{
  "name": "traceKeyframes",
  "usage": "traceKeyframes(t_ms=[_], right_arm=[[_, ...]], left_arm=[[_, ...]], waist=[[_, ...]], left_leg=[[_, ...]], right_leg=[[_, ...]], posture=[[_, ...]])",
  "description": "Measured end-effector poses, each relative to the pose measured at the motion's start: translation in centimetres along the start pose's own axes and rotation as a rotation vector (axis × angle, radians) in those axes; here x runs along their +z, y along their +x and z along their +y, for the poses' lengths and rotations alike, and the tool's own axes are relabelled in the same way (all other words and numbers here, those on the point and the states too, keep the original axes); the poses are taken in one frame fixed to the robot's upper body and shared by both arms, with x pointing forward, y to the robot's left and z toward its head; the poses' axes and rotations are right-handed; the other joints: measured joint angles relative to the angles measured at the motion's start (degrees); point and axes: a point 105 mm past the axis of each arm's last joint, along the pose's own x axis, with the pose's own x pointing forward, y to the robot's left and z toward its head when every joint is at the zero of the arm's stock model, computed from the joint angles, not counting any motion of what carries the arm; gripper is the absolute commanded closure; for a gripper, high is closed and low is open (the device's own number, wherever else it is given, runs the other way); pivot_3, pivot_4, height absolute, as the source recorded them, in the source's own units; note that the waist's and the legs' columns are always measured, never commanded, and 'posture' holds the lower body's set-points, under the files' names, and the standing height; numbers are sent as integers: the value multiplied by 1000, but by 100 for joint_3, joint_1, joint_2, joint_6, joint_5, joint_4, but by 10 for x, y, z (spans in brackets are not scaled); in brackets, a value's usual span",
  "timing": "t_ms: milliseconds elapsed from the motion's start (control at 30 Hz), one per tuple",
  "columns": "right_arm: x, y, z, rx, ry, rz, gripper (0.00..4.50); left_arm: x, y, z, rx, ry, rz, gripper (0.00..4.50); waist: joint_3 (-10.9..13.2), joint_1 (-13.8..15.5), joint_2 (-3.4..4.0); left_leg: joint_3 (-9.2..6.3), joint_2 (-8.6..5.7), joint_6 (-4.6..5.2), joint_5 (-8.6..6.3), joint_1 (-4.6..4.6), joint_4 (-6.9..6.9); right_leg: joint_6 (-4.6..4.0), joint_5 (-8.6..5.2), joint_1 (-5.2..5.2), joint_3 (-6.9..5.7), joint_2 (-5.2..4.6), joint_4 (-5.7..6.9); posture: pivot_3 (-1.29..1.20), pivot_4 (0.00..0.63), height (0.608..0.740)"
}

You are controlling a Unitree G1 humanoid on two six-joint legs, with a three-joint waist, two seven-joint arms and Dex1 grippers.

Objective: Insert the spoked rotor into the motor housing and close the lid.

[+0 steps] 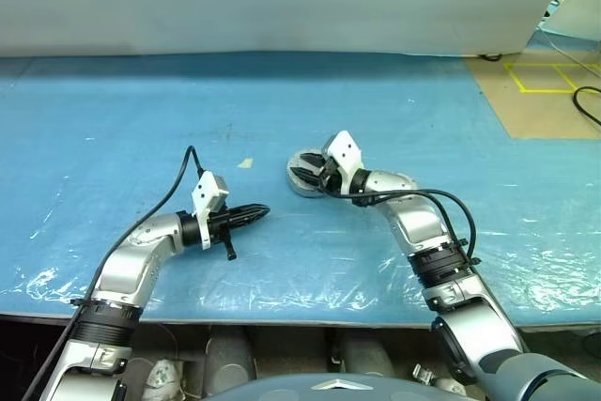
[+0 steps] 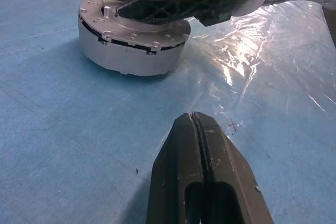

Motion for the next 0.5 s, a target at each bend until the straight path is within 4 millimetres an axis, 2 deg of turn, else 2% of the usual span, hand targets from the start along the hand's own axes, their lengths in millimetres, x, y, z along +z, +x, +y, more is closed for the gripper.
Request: traceKeyframes(t_ms=[133, 167, 233, 433, 500], right_arm=[[0, -3, -15, -65, -58, 31, 3017], [-1, -4, -16, -71, -70, 35, 2590], [-1, -5, -17, -74, -89, 39, 2081], [-4, -3, -12, -45, -100, 58, 51], [-10, -4, -6, -20, -65, 68, 51]], left_arm=[[-1, 0, 0, 1, -1, 4, 4500], [-1, 0, 0, 1, -1, 4, 4500], [-1, 1, 0, 1, -2, 4, 4500], [-2, 1, 0, 1, -1, 5, 4500], [-2, 1, 0, 2, -3, 7, 4500]], waist=[[0, 2, 0], [0, 2, 0], [0, 2, 0], [0, -1, 0], [0, 1, 0]], left_leg=[[0, 0, 0, 0, 0, 2], [0, 1, 0, 0, 0, 2], [0, 0, 0, 0, 0, 2], [0, 0, 0, 0, 9, 2], [0, 0, 0, 0, 7, 3]], right_leg=[[0, 0, 0, 0, 0, 1], [0, 0, 0, 0, 0, 1], [0, 0, 1, 0, 0, 1], [0, 0, 6, 0, 1, 4], [0, 0, 5, 1, 0, 4]], posture=[[0, 150, 740], [0, 150, 740], [0, 150, 740], [0, 150, 740], [0, 150, 740]])
